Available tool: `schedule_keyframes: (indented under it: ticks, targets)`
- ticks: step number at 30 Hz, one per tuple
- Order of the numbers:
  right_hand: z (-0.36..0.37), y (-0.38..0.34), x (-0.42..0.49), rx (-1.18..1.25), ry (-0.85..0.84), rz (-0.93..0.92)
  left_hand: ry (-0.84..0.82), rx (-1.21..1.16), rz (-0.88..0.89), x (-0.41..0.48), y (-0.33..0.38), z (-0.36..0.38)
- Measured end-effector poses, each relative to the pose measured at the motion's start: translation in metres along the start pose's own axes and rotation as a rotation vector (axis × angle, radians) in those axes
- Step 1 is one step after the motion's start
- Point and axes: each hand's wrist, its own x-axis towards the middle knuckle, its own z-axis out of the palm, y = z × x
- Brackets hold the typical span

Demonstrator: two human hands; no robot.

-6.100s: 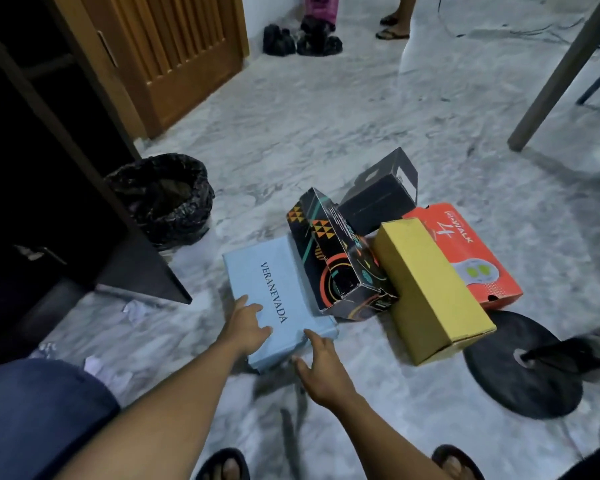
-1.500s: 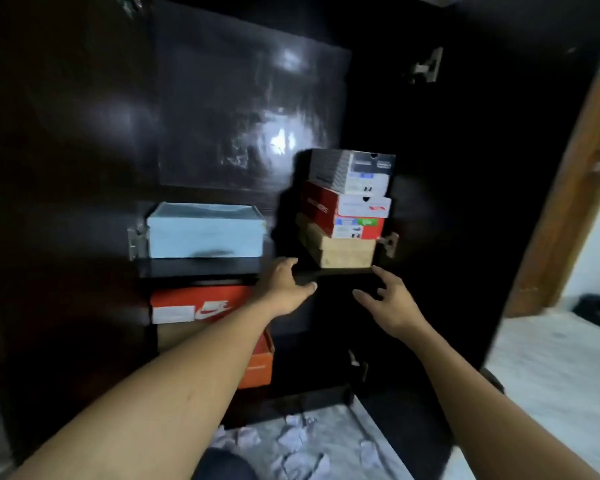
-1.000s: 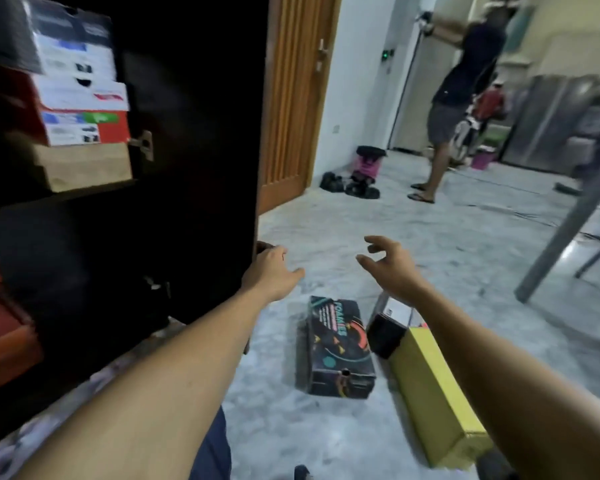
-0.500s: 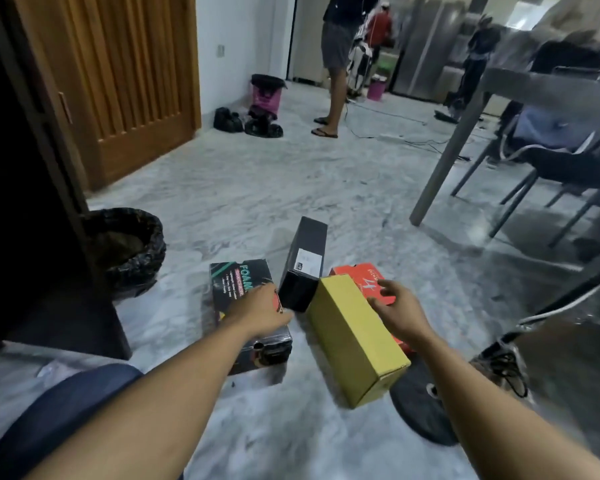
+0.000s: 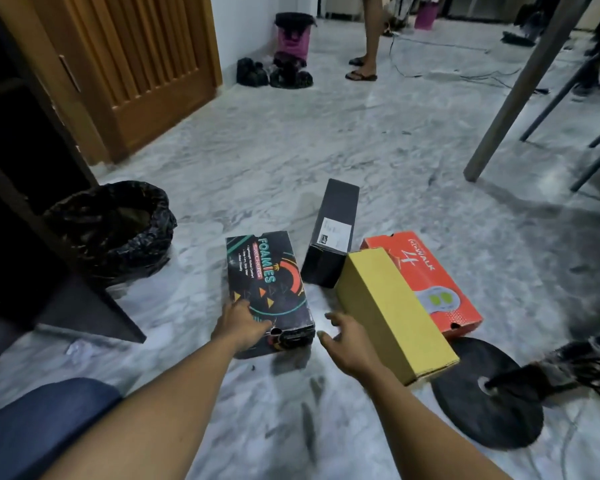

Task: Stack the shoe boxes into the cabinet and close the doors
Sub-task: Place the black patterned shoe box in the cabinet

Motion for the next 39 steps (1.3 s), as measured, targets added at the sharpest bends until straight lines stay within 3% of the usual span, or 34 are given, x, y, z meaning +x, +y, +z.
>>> schedule_keyframes:
  ticks: [6, 12, 17, 21, 23, 26, 28, 31, 34, 39]
  targets:
    - [0.048, -0.013, 0.009, 0.019, -0.121, -0.018, -0.075, -0.039, -0.067, 0.01, -0.015, 0.011]
    - [0.053, 0.009, 0.008, -0.036, -0.118, -0.016, -0.061, 0.165, -0.071, -0.018, -0.036, 0.03]
    - [0.051, 0.025, 0.003, 0.098, -0.059, 0.06, -0.06, 0.326, 0.191, -0.066, -0.027, 0.057]
    - [0.057, 0.054, -0.004, 0.322, 0.07, 0.116, -0.245, 0.174, 0.415, -0.08, -0.023, 0.083]
    - [0.053, 0.058, -0.013, 0.392, 0.108, 0.155, -0.121, 0.05, 0.47, -0.074, -0.028, 0.08]
    - [0.043, 0.055, -0.027, 0.413, 0.095, 0.165, 0.257, 0.031, 0.322, -0.052, -0.035, 0.055]
    - [0.039, 0.053, -0.032, 0.428, 0.042, 0.137, 0.327, -0.014, 0.053, -0.03, -0.047, 0.031]
    - [0.04, 0.053, -0.032, 0.528, -0.016, 0.035, 0.174, -0.219, -0.192, 0.001, -0.075, 0.008]
    - [0.047, 0.059, -0.026, 0.565, -0.025, 0.002, 0.009, -0.44, -0.207, 0.012, -0.094, 0.008]
    - [0.048, 0.063, -0.024, 0.558, 0.065, 0.005, 0.011, -0.346, -0.121, -0.004, -0.117, 0.025]
